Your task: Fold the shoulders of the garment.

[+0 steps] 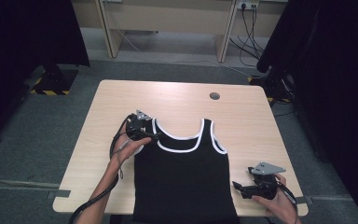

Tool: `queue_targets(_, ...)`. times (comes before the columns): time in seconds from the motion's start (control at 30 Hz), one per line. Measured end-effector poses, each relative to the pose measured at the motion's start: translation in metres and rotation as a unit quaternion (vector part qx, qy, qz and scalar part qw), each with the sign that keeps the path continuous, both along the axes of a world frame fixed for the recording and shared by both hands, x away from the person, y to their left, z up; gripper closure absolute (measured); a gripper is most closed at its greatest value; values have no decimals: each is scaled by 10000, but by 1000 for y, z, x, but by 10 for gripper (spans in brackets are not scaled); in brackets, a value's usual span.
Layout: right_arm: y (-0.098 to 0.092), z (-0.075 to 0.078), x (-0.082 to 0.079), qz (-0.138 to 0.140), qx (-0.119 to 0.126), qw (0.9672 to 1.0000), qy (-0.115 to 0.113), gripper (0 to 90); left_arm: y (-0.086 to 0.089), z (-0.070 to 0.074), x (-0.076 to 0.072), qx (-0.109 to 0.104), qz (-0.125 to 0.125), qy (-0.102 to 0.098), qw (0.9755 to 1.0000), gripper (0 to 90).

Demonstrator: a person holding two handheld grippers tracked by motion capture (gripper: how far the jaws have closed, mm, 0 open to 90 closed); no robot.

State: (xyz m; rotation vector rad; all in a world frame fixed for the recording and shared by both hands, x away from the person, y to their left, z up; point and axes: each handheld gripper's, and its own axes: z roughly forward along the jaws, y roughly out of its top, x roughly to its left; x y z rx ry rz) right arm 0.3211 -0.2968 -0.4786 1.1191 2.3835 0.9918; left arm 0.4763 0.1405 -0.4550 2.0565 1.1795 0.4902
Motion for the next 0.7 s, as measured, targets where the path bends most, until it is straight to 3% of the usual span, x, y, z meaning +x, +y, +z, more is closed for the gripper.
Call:
queue_targets(0.5,0,0,0,10,2,10000,-1,131,-7,-16,26,129,162,156,9997,97)
queue_targets(0.57,0,0,0,15,3,10000,1,131,-8,-22,29,193,189,207,9994,145)
queue_targets(0.6,0,0,0,21,2,10000,-4,131,-8,-22,29,126,184,158,9996,167)
queue_targets(0.7,0,0,0,24,4,10000,-1,131,-7,-21,28,81,116,88,9999,382)
